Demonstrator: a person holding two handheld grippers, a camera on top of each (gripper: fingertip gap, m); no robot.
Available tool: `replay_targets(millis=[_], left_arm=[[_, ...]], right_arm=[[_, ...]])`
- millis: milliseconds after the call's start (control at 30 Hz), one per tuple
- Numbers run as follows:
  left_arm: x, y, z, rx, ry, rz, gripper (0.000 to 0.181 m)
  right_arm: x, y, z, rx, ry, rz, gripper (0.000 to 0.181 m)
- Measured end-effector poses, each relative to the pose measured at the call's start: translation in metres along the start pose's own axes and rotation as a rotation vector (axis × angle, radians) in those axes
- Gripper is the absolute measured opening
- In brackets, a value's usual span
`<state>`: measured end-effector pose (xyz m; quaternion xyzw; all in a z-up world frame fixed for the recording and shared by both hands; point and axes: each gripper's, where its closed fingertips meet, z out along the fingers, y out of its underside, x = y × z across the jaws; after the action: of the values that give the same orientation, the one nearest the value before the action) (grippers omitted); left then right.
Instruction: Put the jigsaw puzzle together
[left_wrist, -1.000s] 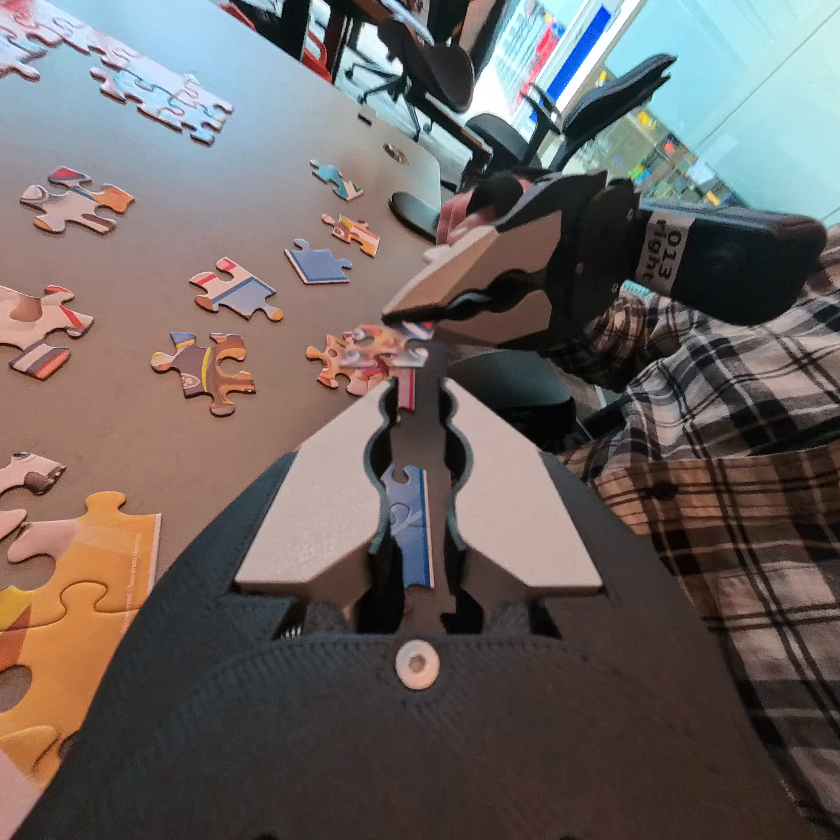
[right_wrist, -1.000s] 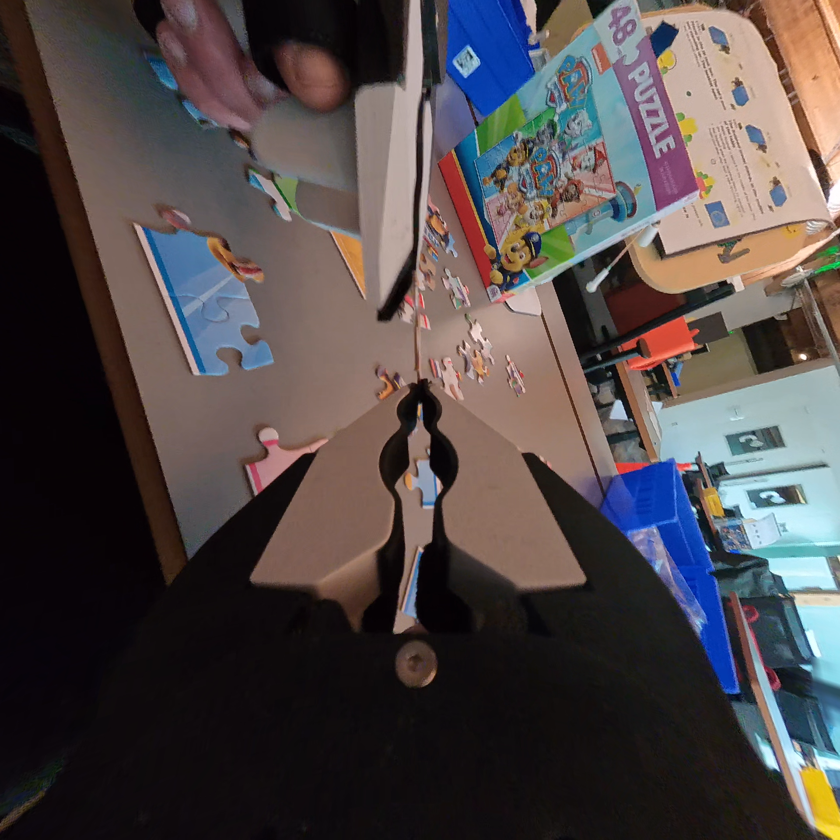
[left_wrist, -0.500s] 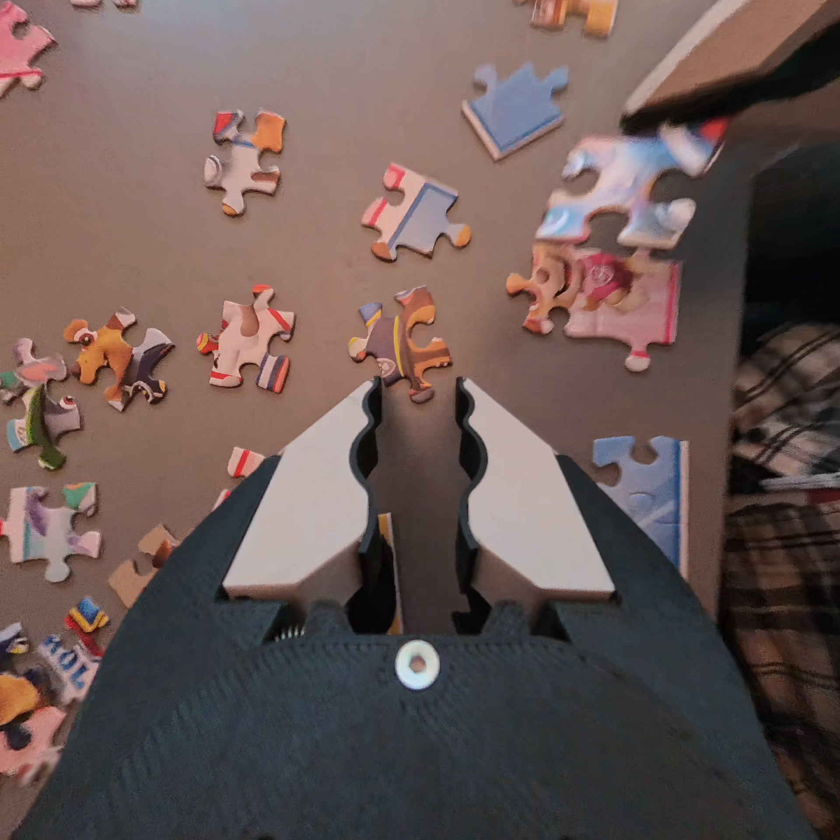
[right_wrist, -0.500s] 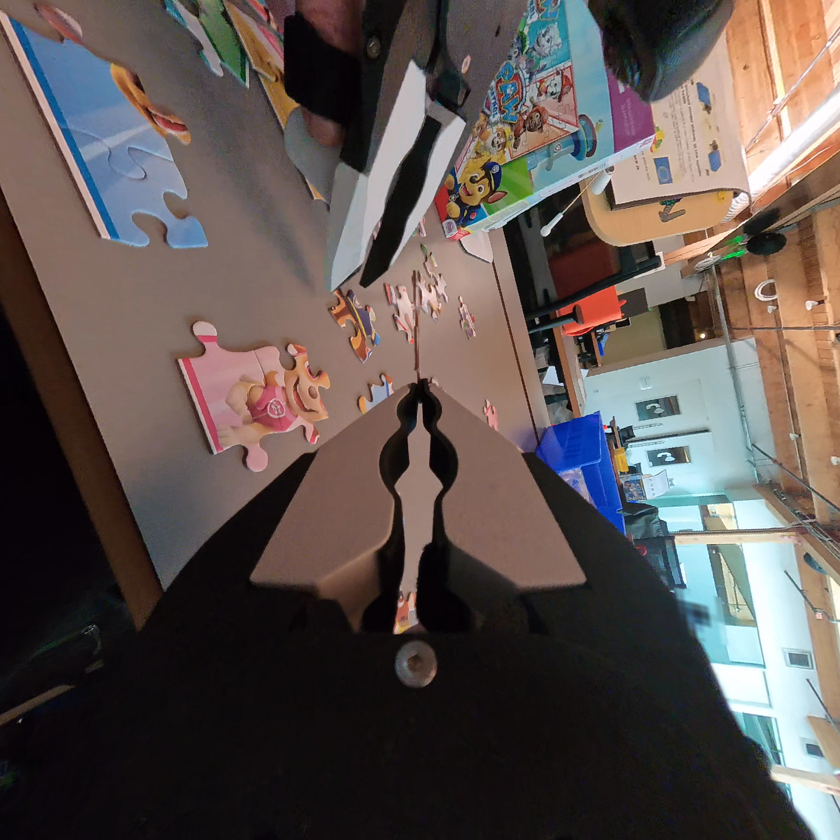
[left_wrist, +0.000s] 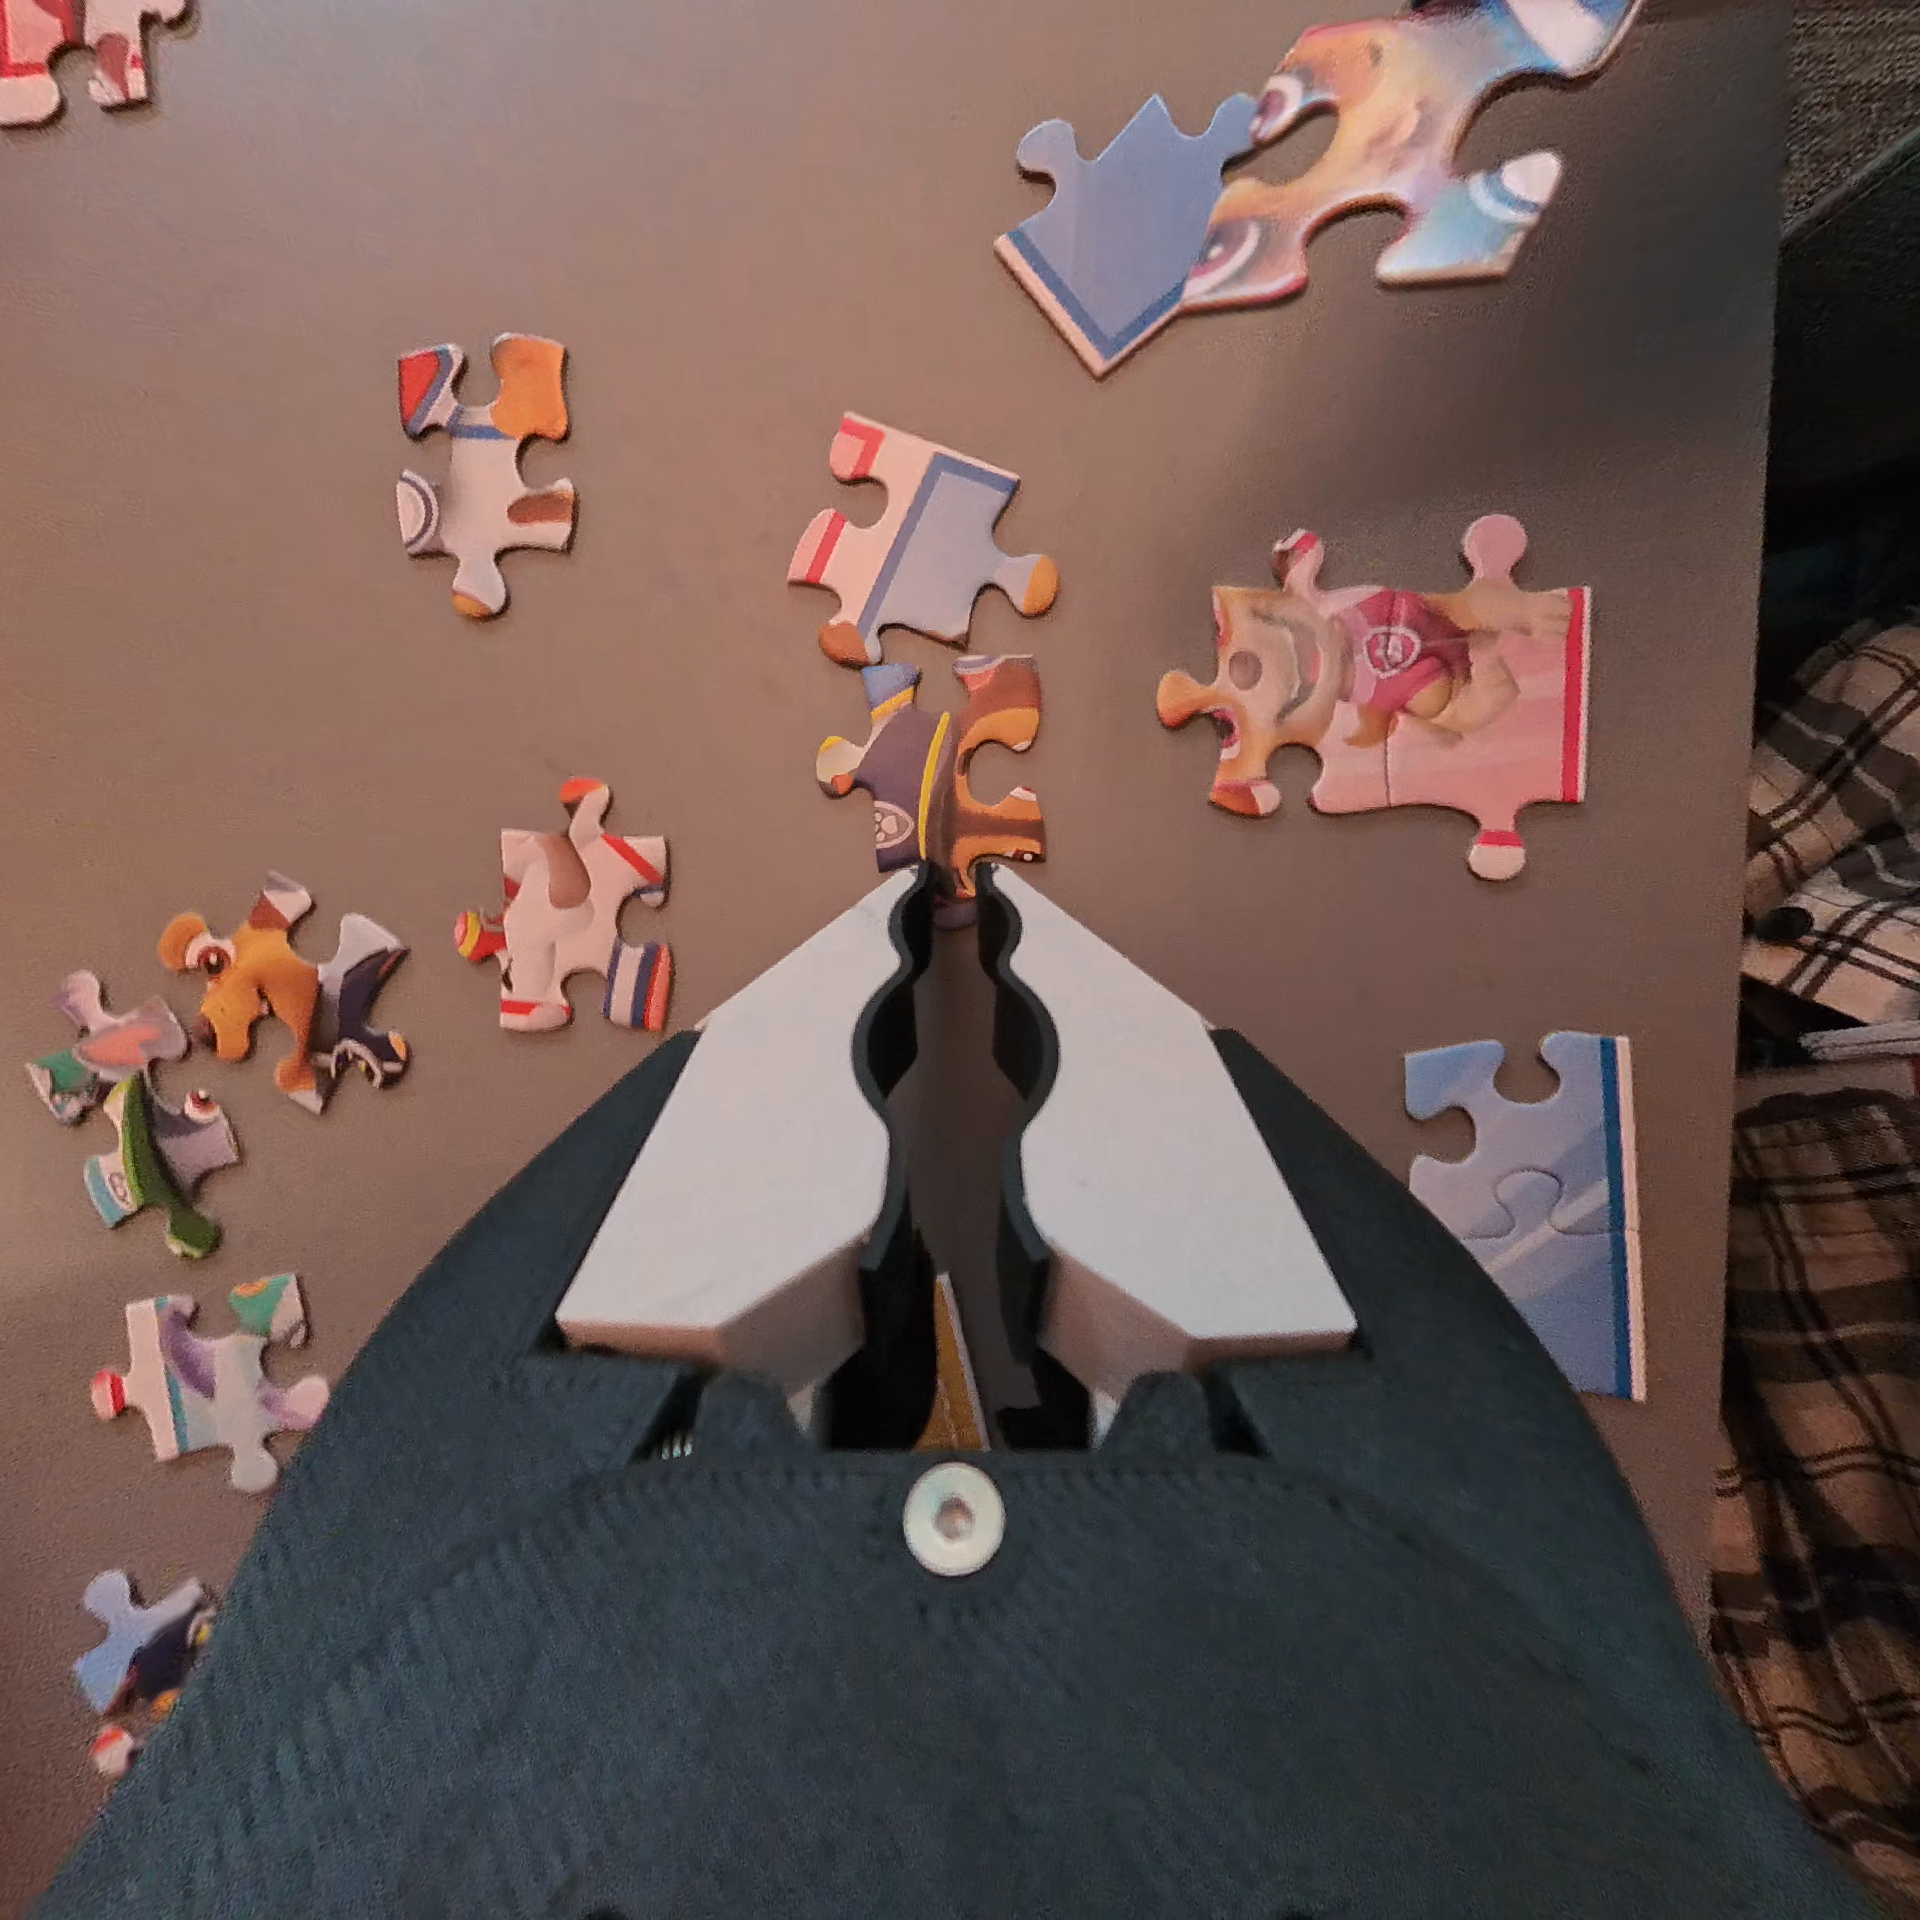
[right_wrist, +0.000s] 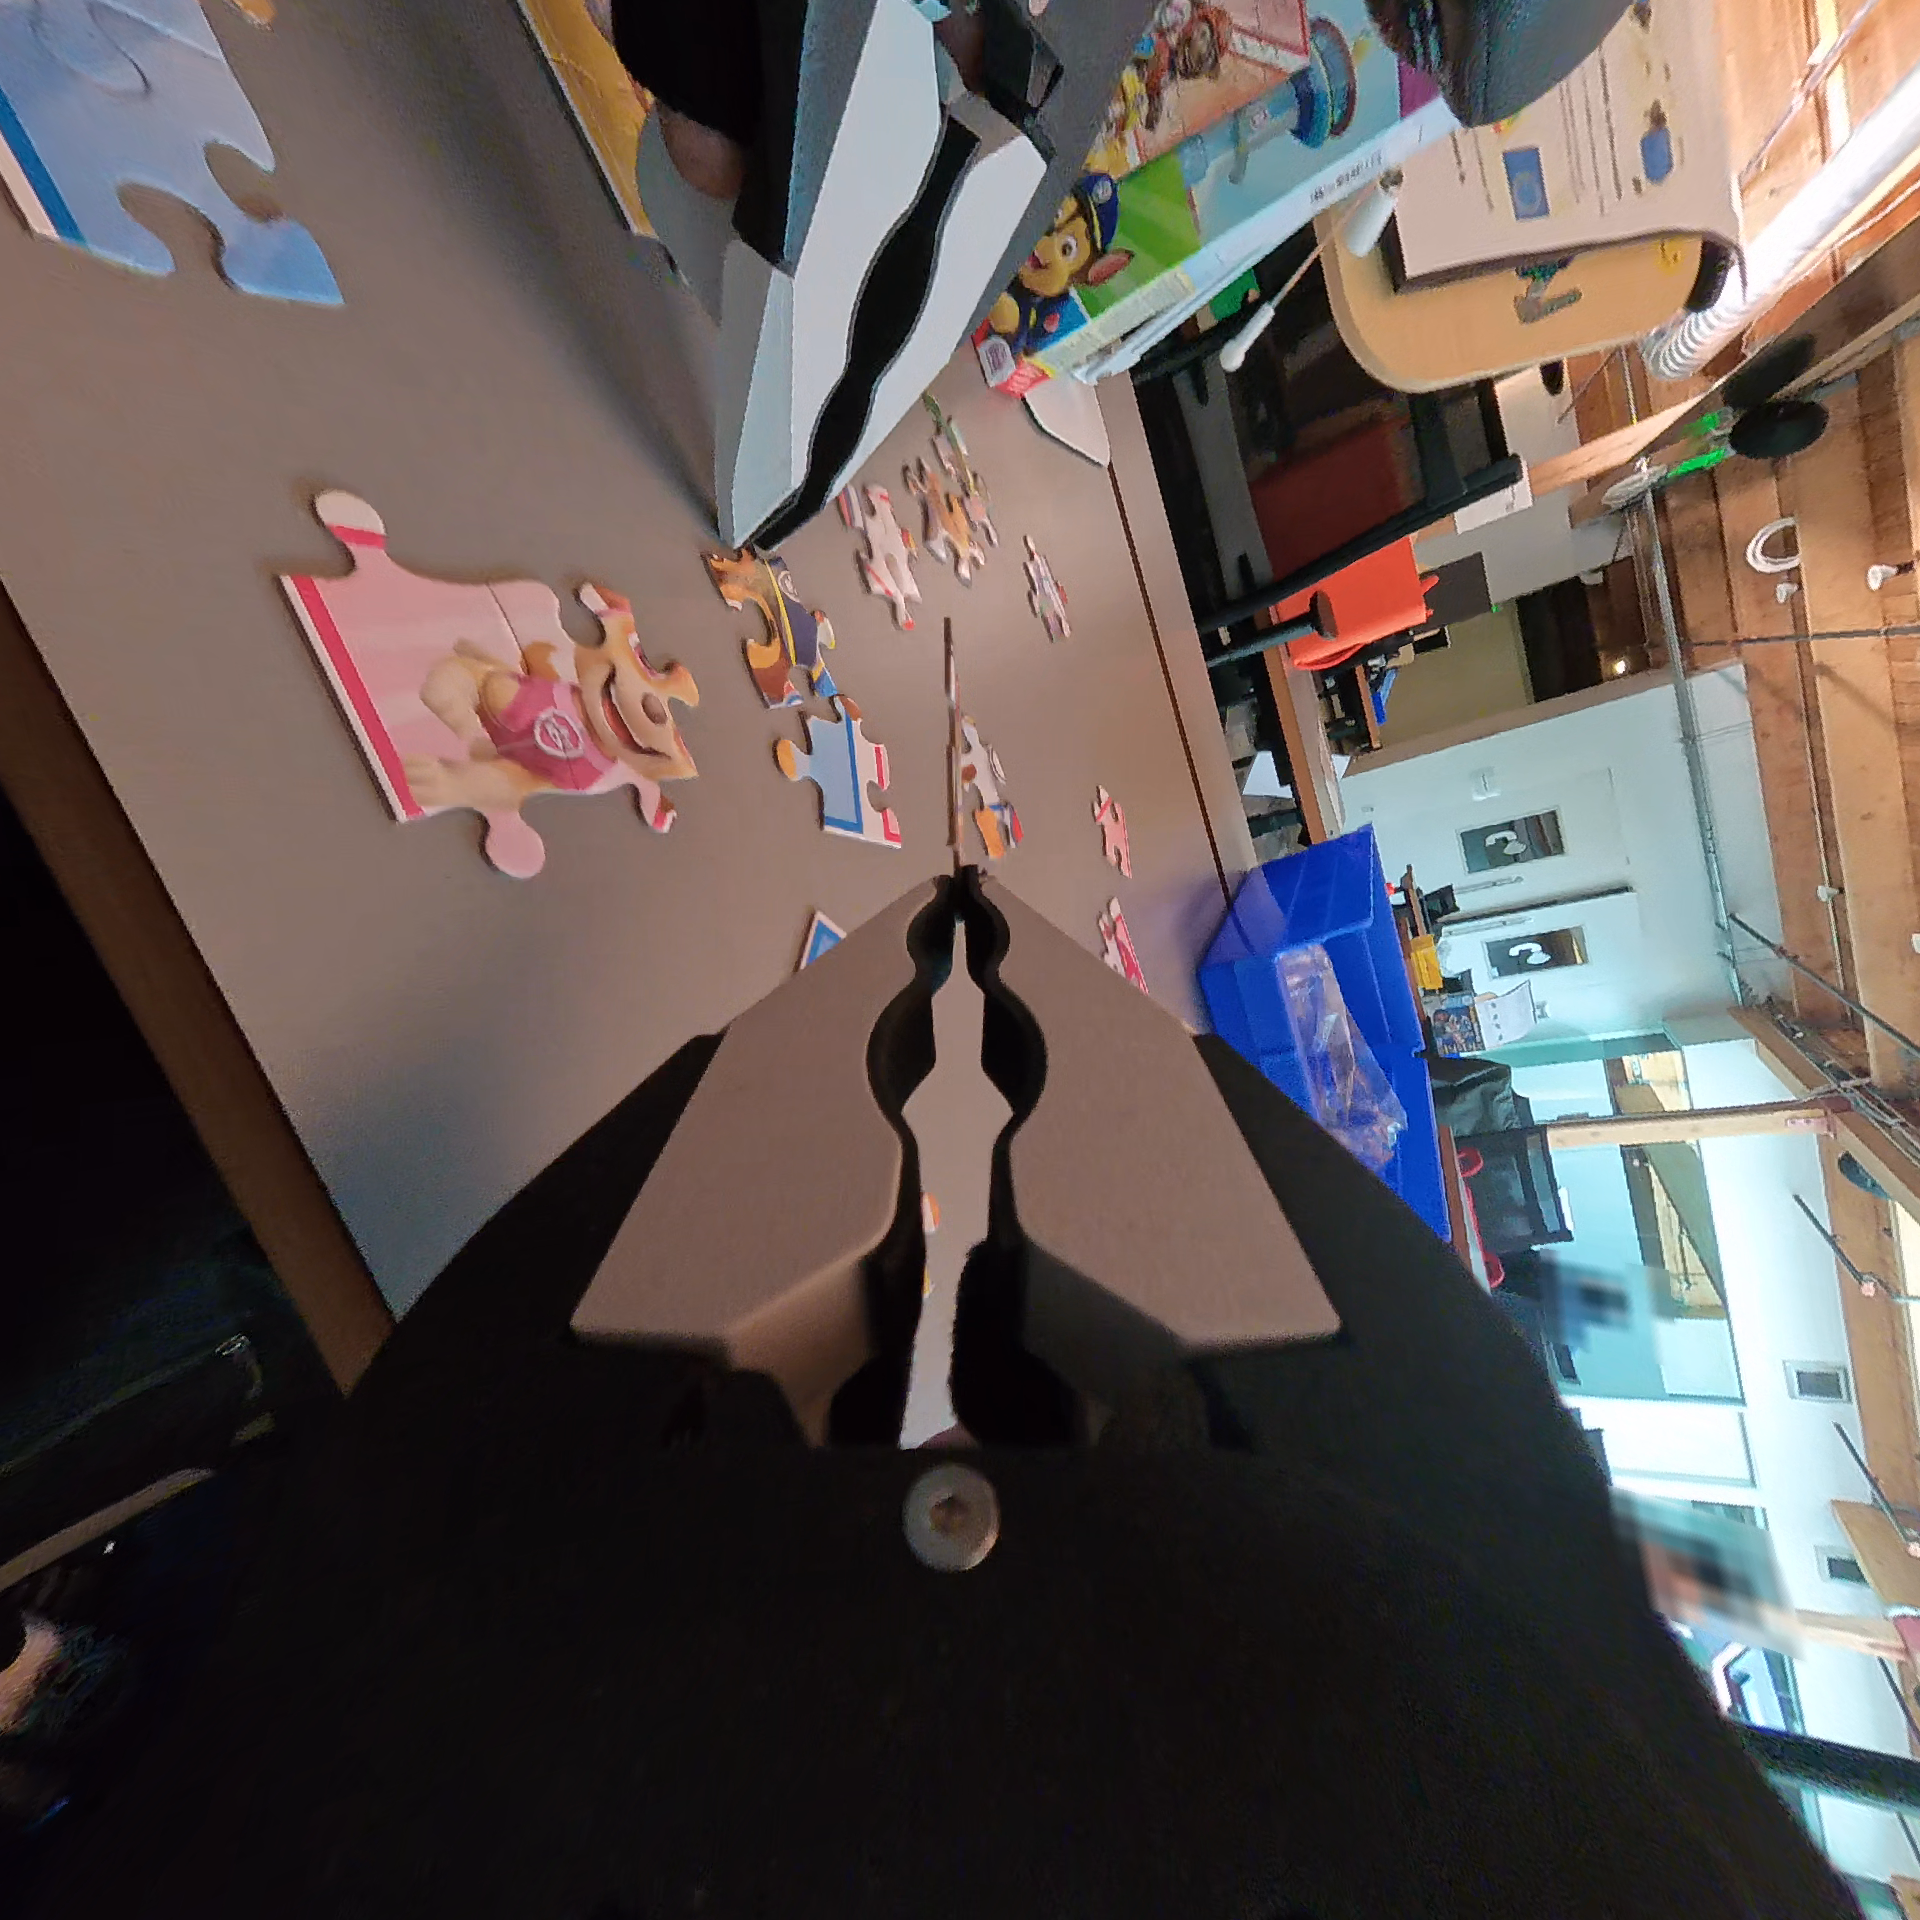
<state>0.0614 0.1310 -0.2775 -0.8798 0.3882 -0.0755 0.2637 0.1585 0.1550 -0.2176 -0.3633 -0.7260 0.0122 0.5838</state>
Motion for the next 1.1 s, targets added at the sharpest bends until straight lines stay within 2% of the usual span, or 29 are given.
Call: replay_targets(millis=[300,400,467,600,767,833,1000,1033,1100], left_arm=[[0.001,-0.05,0.03,0.05,0.08,0.015,0.006],[-0.016,-0.056,0.016,0.078,0.029,0.003,0.016],[-0.03,-0.047,-0.005,0.093,0.004,-0.041,0.017],[-0.062,0.0,-0.031,0.012,-0.071,-0.119,0.026],[-0.072,0.023,-0.023,-0.042,-0.095,-0.122,0.026],[-0.068,0.024,-0.011,-0.061,-0.073,-0.116,0.024],[-0.063,0.006,0.001,-0.054,-0.069,-0.069,0.018],[-0.057,0.002,0.004,-0.051,-0.044,-0.061,0.011],[-0.048,-0.009,0.01,-0.024,-0.012,-0.07,0.011]], right_arm=[[0.01,0.035,-0.013,-0.08,0.016,0.056,0.0],[0.014,0.036,-0.016,-0.078,0.027,0.065,0.0],[0.015,0.037,-0.017,-0.073,0.034,0.075,0.0],[0.012,0.041,-0.012,-0.07,0.029,0.089,0.0],[0.012,0.038,-0.004,-0.052,0.028,0.109,0.0],[0.013,0.036,-0.003,-0.048,0.031,0.114,0.0],[0.013,0.04,-0.004,-0.059,0.034,0.121,0.0],[0.013,0.041,-0.005,-0.062,0.034,0.124,0.0],[0.013,0.044,-0.005,-0.069,0.032,0.128,0.0]])
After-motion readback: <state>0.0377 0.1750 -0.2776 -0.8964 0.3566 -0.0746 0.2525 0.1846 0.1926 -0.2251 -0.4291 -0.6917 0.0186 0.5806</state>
